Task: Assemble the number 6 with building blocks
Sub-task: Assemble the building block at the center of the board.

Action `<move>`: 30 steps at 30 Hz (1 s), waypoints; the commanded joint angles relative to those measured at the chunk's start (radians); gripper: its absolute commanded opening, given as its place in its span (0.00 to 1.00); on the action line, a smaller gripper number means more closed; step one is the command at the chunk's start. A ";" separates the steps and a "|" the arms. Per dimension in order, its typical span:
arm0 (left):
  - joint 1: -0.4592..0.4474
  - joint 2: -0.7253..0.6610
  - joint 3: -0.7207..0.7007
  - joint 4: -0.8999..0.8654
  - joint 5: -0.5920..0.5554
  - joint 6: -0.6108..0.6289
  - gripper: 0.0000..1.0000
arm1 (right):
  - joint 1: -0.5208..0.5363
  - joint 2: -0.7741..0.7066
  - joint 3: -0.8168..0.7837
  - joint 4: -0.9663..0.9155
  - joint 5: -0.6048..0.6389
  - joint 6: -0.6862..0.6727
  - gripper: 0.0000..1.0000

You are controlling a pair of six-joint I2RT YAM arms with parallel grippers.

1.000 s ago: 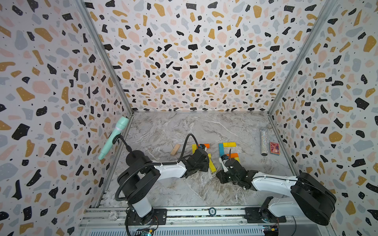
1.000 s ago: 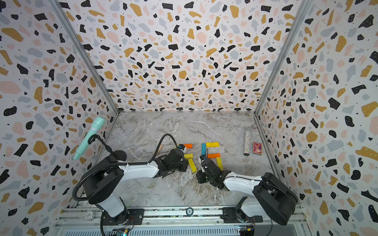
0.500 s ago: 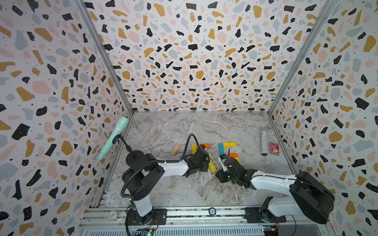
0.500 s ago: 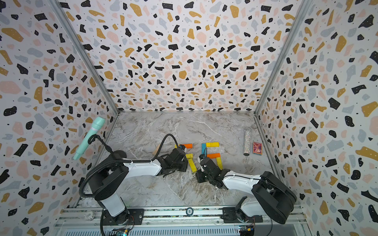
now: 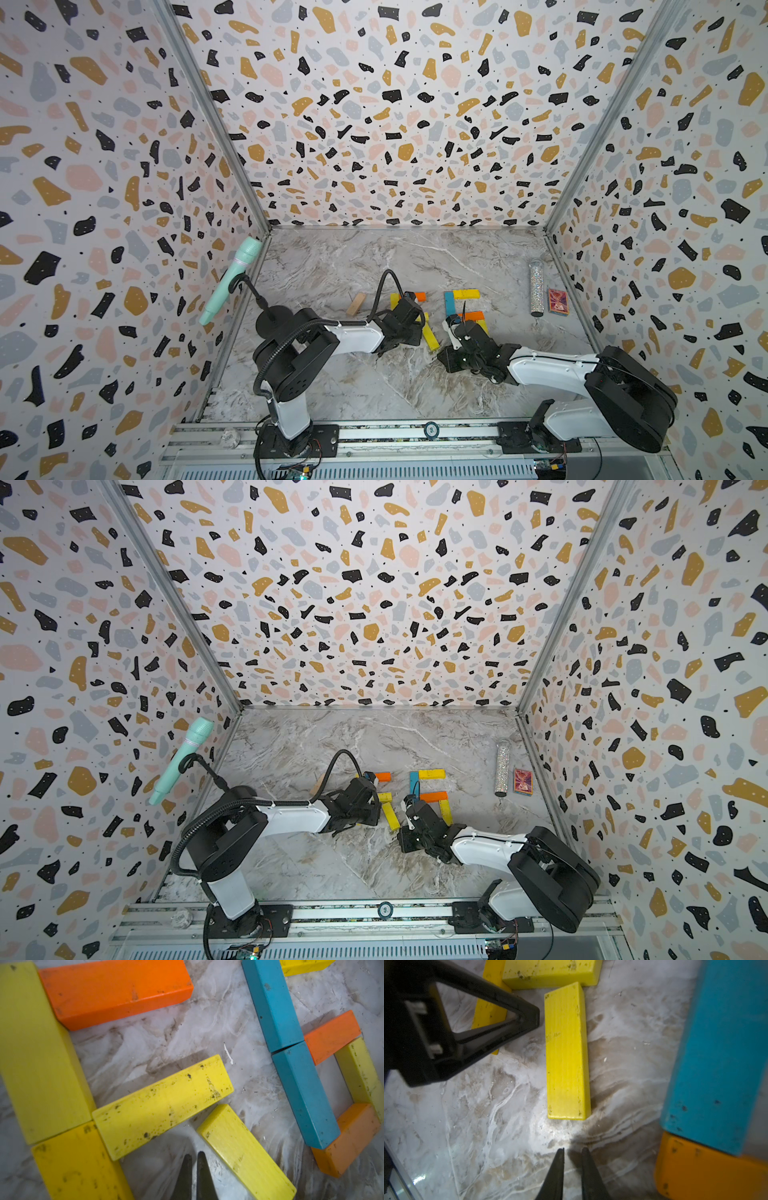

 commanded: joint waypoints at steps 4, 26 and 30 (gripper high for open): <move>0.005 0.032 0.031 0.046 0.039 0.009 0.00 | -0.004 0.015 0.016 0.013 -0.013 -0.011 0.18; 0.013 -0.009 0.009 0.071 0.040 0.017 0.00 | 0.000 0.061 0.023 0.052 -0.036 -0.009 0.19; 0.015 -0.014 0.008 0.064 0.037 0.019 0.00 | 0.002 0.067 0.032 0.057 -0.041 -0.012 0.18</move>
